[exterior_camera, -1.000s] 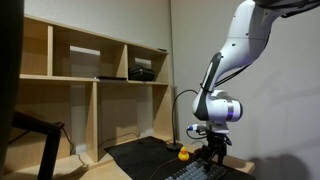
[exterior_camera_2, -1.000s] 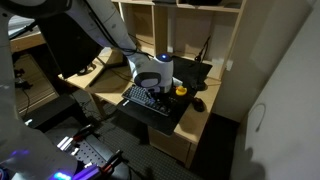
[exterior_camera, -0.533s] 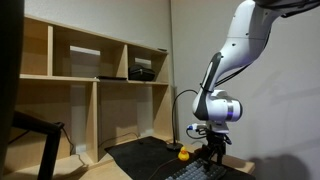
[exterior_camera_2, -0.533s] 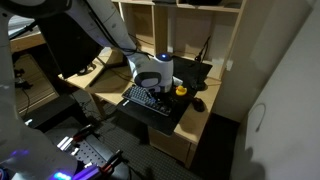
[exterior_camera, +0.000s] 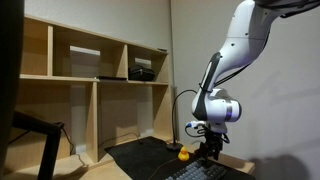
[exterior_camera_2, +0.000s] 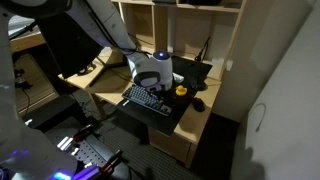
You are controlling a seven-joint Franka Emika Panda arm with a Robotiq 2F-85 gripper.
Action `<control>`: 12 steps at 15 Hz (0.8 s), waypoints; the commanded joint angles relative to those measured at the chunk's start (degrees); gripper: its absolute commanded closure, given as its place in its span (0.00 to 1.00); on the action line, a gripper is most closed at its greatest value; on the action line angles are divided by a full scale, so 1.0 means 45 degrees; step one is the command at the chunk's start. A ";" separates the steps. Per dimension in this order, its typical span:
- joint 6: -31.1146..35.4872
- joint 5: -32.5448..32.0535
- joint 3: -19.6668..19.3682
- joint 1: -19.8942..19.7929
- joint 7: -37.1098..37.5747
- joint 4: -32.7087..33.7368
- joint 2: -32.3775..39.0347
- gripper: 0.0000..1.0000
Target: Press on the keyboard
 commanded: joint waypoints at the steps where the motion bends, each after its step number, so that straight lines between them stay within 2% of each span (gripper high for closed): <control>1: -0.0280 0.0360 0.0032 0.0007 0.0052 0.0012 -0.0037 0.00; 7: -0.0556 0.1161 0.0194 -0.0048 0.0364 -0.0008 -0.0063 0.00; 12: -0.0335 0.0882 0.0072 0.0062 0.0290 0.0010 -0.0009 0.00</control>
